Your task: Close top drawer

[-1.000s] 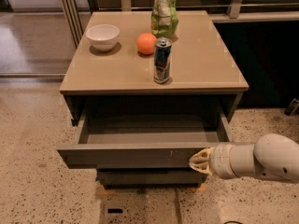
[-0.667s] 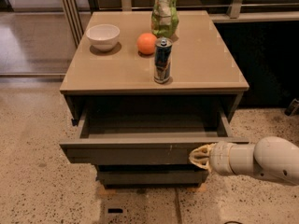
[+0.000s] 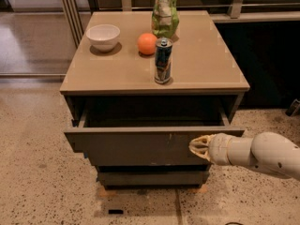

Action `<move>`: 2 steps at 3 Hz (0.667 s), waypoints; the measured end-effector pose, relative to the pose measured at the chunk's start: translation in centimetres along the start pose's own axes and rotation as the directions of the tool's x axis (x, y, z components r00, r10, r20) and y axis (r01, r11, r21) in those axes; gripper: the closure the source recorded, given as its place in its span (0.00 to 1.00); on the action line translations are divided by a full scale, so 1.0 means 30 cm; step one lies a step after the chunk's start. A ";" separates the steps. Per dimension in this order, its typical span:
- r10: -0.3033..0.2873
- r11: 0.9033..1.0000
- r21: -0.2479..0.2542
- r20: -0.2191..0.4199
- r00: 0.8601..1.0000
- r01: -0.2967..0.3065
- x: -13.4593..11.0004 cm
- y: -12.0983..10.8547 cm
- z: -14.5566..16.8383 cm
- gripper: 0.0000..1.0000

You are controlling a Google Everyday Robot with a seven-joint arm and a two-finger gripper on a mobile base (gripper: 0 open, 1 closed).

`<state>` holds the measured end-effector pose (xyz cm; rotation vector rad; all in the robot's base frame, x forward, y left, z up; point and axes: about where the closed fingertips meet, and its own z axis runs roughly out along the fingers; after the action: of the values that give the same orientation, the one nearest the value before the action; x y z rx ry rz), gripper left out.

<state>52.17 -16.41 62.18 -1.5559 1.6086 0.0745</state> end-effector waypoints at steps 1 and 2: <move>-0.002 1.000 0.017 0.001 1.000 0.002 0.028 -0.073 0.053 1.00; -0.001 1.000 0.025 -0.007 1.000 0.001 0.053 -0.138 0.102 1.00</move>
Offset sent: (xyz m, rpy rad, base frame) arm 0.0835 -0.0095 -0.0109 -0.0100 -0.0264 -0.0364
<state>57.49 -16.78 61.42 -1.5392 1.6082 0.0477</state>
